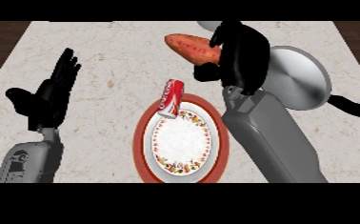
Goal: Pick the sweet potato from the plate and place it in the pan
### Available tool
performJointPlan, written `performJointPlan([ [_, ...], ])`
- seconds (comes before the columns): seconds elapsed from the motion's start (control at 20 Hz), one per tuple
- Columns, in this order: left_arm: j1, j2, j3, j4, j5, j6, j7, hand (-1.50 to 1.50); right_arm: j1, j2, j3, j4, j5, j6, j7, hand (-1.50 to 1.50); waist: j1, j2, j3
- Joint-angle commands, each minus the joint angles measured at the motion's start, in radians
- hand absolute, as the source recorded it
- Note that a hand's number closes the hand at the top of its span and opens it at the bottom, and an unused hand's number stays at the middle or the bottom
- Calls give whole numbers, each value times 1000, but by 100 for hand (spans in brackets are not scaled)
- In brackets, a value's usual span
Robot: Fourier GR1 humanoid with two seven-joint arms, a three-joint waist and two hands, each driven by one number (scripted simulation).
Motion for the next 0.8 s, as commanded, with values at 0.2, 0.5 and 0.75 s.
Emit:
performJointPlan([
  [0.2, -7, -18, -15, -13, -19, 19, 17, 0, 83, -166, -260, 43, -103, -114, -170, 150, 2, 3, 0],
  [0.5, 8, -3, -10, -19, -13, -6, -3, 0, 154, -317, -380, 273, -166, -211, -432, 150, 12, 6, 0],
  [0.75, -5, -36, -39, -39, -34, 27, 35, 0, 77, -418, -475, 575, -167, -303, -583, 150, 26, 11, 1],
])
